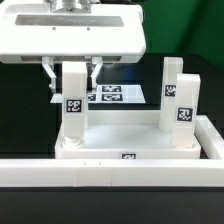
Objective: Assemble desk
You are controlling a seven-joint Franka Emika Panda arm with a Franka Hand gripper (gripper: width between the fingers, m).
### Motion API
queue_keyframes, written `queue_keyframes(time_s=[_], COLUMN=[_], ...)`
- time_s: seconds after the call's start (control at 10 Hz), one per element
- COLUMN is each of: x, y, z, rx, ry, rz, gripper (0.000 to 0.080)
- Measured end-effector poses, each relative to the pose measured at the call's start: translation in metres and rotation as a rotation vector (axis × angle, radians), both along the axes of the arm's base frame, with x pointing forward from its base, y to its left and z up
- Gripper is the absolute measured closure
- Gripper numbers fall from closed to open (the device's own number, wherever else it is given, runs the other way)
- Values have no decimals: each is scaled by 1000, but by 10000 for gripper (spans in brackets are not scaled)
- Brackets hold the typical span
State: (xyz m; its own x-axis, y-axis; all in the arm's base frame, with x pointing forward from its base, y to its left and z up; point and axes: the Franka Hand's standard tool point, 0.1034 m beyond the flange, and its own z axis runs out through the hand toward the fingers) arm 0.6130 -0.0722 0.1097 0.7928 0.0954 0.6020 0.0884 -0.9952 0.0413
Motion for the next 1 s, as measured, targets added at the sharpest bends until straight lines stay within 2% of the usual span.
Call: queue_keyframes(time_s=[1.0], x=[0], y=[-1], z=[-2], rx=[3], ry=[6], rz=[-1], gripper=[509])
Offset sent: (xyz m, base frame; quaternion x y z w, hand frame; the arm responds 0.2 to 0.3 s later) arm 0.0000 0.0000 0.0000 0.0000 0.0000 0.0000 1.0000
